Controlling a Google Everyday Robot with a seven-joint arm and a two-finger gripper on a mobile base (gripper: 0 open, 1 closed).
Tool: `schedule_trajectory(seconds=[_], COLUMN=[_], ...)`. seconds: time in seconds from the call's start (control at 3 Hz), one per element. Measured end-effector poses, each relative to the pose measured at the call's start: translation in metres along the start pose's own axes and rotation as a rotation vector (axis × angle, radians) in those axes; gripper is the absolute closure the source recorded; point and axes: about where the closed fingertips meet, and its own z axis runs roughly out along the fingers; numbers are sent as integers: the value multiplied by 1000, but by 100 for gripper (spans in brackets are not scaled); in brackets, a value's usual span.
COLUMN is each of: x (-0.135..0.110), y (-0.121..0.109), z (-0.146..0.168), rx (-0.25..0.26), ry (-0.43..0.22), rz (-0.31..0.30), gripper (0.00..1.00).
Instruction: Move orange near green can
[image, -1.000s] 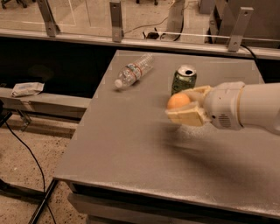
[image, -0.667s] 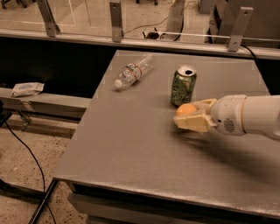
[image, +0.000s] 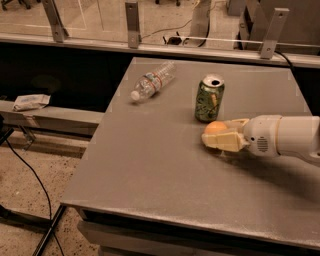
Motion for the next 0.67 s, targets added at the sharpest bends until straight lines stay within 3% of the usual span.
schedule_trajectory(seconds=[0.33,0.67], x=[0,-1], y=[0,0], z=[0,0], rx=[0,0], ry=[0,0], rz=[0,0], gripper=[100,88])
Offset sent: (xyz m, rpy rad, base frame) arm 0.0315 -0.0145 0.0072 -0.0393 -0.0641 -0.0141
